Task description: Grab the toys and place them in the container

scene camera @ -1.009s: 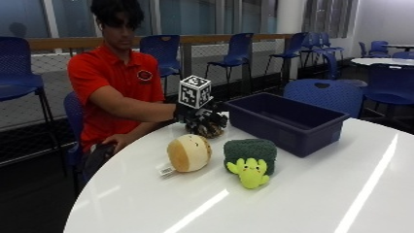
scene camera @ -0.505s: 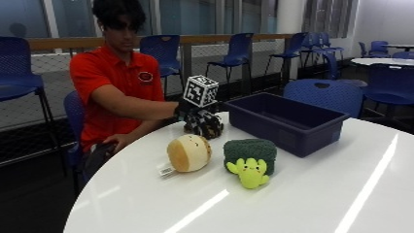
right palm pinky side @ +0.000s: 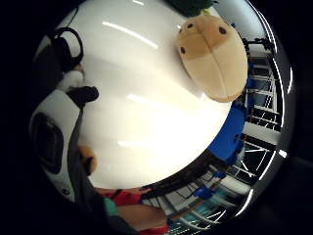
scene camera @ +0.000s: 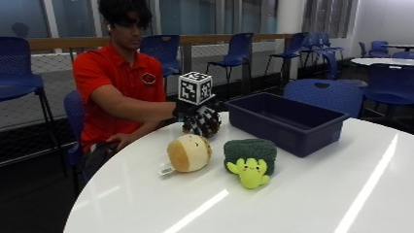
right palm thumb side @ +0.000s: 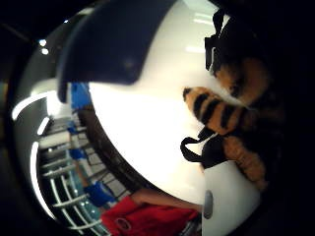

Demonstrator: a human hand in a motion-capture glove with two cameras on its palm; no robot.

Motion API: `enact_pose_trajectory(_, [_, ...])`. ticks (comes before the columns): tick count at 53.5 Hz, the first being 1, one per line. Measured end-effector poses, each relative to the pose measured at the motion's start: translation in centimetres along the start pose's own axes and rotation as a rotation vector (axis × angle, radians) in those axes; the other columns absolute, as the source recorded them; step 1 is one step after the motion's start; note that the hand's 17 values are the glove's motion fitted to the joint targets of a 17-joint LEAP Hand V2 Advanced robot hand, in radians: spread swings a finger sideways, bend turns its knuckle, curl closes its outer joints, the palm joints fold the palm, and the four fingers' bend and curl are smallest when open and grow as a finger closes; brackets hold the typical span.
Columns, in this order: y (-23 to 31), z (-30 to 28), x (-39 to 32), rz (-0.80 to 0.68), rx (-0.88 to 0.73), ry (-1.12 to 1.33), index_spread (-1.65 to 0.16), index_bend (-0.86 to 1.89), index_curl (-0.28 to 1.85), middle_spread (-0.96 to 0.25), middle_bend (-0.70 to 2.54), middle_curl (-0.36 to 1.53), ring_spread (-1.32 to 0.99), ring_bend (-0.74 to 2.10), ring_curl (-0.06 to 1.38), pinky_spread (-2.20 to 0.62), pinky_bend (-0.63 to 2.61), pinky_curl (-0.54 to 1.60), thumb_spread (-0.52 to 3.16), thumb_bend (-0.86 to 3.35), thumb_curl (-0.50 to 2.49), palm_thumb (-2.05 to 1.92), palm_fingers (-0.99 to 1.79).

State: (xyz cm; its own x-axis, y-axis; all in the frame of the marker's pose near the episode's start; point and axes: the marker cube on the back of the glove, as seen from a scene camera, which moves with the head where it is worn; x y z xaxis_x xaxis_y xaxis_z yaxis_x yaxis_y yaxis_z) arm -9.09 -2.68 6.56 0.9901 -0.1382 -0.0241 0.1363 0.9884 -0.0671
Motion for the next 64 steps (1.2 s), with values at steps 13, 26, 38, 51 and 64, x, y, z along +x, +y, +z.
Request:
enact_pose_trajectory(13, [-3.3,-5.6,1.2,0.005,0.079,-0.078,-0.44,0.19,0.37,-0.42,0.31,0.37,-0.49,0.76,0.39,-0.46,1.01,0.35,0.92,0.11,0.66,0.65,0.95])
enact_pose_trajectory(26, [-7.6,-11.7,-0.9,0.006,0.147,-0.051,-0.45,0.18,0.42,-0.44,0.29,0.41,-0.51,0.71,0.40,-0.45,0.98,0.37,0.84,0.08,0.74,0.67,0.96])
enact_pose_trajectory(38, [-11.5,-16.7,-3.5,-0.004,0.211,-0.009,-0.45,0.19,0.47,-0.44,0.26,0.45,-0.53,0.66,0.41,-0.45,0.97,0.38,0.80,0.06,0.80,0.68,0.92])
enact_pose_trajectory(51, [-14.8,-18.9,-9.6,-0.183,0.297,-0.023,-0.46,0.17,0.52,-0.42,0.22,0.49,-0.55,0.62,0.43,-0.44,0.98,0.39,0.81,0.03,0.86,0.68,0.87])
enact_pose_trajectory(64, [-16.5,-18.4,-14.1,-0.236,0.364,-0.018,-0.46,0.14,0.54,-0.40,0.19,0.52,-0.53,0.61,0.45,-0.44,1.00,0.39,0.86,0.00,0.89,0.66,0.81])
